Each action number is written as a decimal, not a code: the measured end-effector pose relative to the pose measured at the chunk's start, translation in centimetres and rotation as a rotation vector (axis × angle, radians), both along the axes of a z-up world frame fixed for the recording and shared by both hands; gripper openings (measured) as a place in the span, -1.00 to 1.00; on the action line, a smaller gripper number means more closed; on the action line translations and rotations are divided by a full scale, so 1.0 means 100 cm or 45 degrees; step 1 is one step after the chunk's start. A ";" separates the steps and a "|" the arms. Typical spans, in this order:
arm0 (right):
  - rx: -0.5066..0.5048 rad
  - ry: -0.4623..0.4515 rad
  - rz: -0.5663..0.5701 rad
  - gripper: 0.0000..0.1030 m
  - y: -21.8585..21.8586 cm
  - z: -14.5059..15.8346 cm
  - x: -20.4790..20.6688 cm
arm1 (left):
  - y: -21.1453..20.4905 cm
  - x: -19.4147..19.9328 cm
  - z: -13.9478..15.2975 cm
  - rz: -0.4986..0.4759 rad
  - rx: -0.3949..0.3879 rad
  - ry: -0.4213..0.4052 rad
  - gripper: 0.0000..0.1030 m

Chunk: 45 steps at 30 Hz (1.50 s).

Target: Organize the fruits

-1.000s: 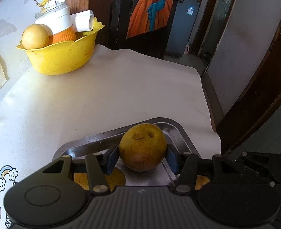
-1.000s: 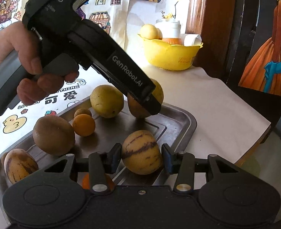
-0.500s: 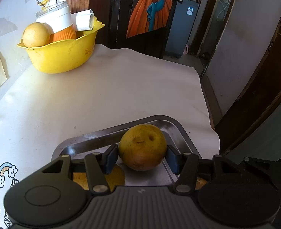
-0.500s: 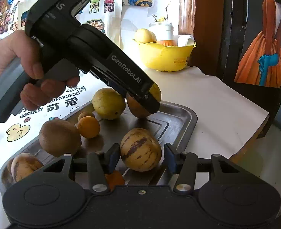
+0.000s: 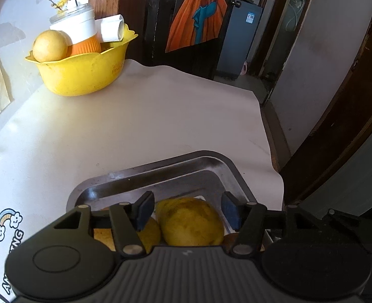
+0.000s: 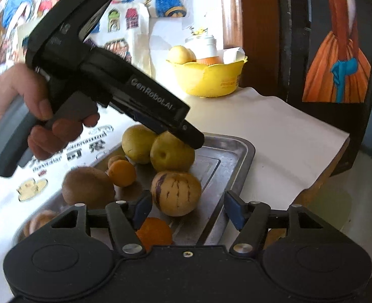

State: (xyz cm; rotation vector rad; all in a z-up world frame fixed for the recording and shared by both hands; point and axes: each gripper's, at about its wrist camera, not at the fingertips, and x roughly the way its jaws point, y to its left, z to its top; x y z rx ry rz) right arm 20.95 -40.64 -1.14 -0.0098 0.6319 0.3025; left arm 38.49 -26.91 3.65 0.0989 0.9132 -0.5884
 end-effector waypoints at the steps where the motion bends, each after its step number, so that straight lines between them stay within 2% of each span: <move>1: 0.021 -0.005 -0.013 0.28 -0.001 0.000 -0.002 | 0.001 0.000 0.000 0.006 -0.006 0.000 0.24; 9: 0.055 -0.027 -0.040 0.37 -0.001 0.002 -0.016 | 0.011 -0.007 0.005 0.042 -0.041 -0.009 0.26; 18: 0.089 -0.089 -0.076 0.52 0.002 0.009 -0.030 | 0.031 -0.029 0.015 0.106 -0.077 -0.115 0.62; 23: 0.114 -0.110 -0.106 0.59 0.003 0.013 -0.036 | 0.045 -0.042 0.019 0.144 -0.105 -0.176 0.69; 29: 0.134 -0.122 -0.122 0.76 0.006 0.016 -0.041 | 0.067 -0.063 0.022 0.304 -0.115 -0.326 0.88; 33: 0.151 -0.124 -0.135 0.86 0.008 0.018 -0.044 | 0.082 -0.077 0.021 0.391 -0.140 -0.367 0.98; 38: 0.158 -0.144 -0.168 0.99 0.012 0.022 -0.050 | 0.098 -0.089 0.018 0.448 -0.164 -0.360 0.99; 45: 0.149 -0.178 -0.184 0.99 0.020 0.029 -0.057 | 0.109 -0.107 0.019 0.475 -0.142 -0.408 0.99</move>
